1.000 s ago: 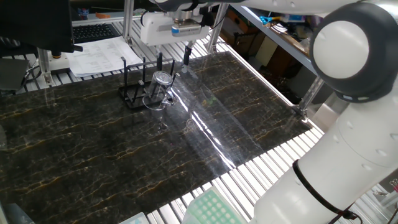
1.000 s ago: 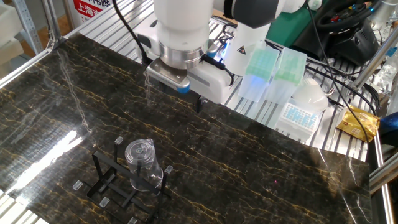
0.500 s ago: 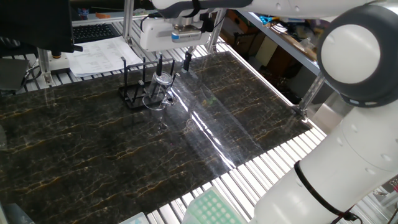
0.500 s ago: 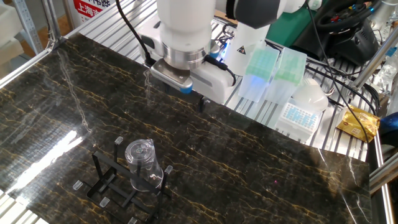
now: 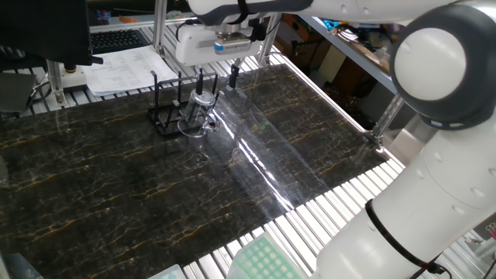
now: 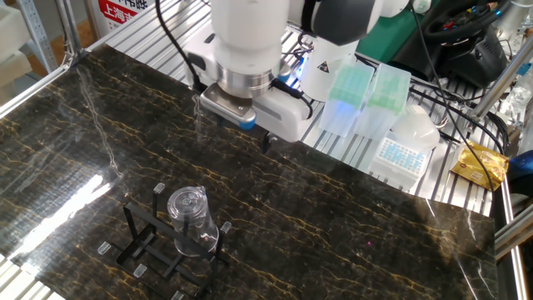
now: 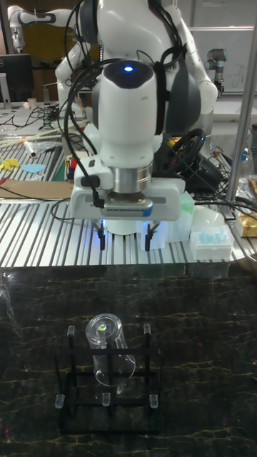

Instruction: Put the cup on the cup rack

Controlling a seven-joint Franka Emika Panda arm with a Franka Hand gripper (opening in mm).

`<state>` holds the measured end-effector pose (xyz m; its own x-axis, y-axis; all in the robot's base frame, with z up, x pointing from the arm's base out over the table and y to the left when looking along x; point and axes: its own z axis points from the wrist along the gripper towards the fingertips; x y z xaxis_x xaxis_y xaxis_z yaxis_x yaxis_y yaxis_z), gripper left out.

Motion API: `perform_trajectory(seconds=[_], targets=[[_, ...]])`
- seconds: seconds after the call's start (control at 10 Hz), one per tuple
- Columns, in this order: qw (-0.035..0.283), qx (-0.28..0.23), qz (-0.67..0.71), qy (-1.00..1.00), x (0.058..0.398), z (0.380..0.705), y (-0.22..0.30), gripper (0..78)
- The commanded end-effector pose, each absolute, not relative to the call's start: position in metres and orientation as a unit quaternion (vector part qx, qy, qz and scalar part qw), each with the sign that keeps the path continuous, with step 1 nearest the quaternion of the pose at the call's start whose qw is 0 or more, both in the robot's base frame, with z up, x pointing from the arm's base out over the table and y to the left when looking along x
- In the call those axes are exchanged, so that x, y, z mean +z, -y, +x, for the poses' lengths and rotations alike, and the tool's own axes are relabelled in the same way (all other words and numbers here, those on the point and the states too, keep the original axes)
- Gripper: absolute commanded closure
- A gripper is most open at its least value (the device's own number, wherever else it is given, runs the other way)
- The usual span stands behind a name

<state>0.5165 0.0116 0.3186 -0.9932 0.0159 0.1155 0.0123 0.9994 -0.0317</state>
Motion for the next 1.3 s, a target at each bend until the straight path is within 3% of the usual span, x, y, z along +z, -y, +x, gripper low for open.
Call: perform_trajectory(seconds=[0.1, 1.3], targets=[[0.054, 0.014, -0.001, 0.998, 0.3163, 0.518, -0.0071, 0.1], [0.054, 0.01, 0.018, 0.998, 0.3156, 0.5182, -0.0063, 0.1]])
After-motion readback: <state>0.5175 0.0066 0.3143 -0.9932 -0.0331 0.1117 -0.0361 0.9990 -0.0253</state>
